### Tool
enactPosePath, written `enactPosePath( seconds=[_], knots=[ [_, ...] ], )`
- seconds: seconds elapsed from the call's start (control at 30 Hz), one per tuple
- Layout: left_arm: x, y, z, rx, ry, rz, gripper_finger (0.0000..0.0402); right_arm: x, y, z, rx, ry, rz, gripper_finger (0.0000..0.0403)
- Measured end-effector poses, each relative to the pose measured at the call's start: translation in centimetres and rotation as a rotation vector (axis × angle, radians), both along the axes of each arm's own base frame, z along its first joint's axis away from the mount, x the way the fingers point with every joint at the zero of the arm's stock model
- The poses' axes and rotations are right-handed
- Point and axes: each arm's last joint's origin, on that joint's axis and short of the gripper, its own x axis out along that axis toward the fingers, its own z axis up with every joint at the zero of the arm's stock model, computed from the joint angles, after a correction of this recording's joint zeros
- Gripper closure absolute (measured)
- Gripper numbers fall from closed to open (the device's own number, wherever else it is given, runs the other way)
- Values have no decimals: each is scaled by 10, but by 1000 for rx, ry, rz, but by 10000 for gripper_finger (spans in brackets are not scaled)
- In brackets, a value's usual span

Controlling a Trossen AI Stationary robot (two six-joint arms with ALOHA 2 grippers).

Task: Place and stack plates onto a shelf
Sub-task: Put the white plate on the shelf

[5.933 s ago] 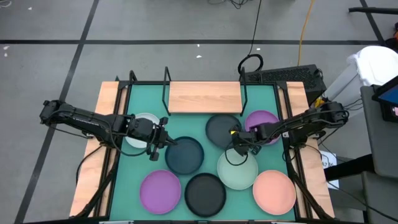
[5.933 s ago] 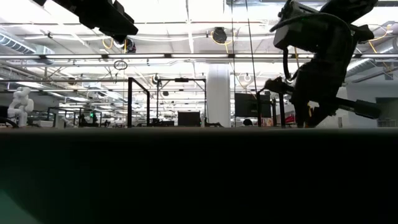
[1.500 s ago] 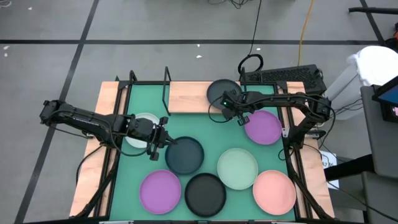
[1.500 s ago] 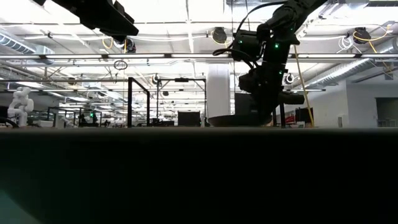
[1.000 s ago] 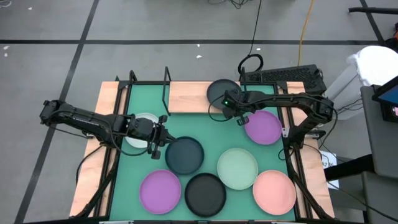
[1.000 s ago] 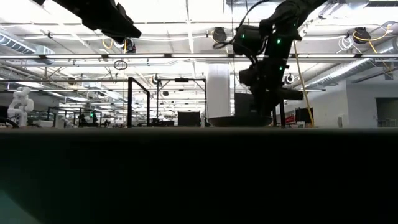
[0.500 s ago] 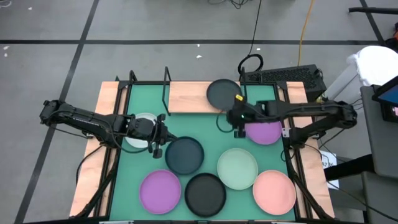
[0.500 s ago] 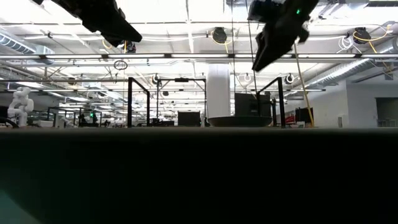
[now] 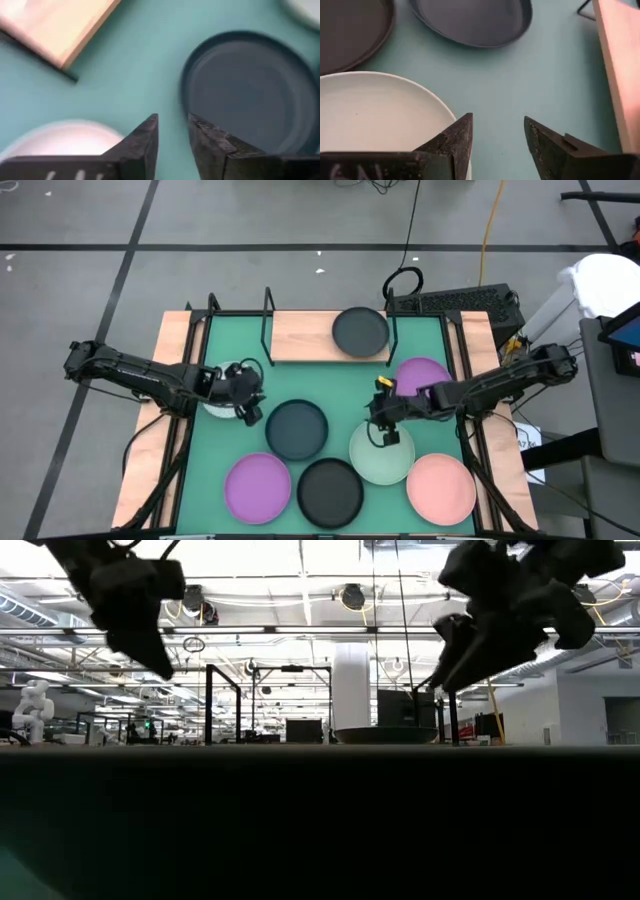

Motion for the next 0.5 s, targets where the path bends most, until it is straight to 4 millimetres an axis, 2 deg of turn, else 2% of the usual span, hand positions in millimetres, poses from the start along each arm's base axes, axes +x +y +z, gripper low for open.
enactPosePath(
  seconds=[0.17, 0.23, 0.33, 0.5],
  knots=[
    [-10, 1, -6, -50, 91, 121, 251, -10, 3, -18, 126, -8, -148, 244],
    [-14, 0, -8, -44, 128, 123, 235, -13, 5, -25, 141, -24, -146, 244],
    [-14, -5, -13, -2, 165, 31, 209, -18, 8, -31, 143, -18, -126, 244],
    [-15, -17, -30, 38, 210, -66, 172, -17, 16, -27, 131, -70, -95, 244]
  ],
)
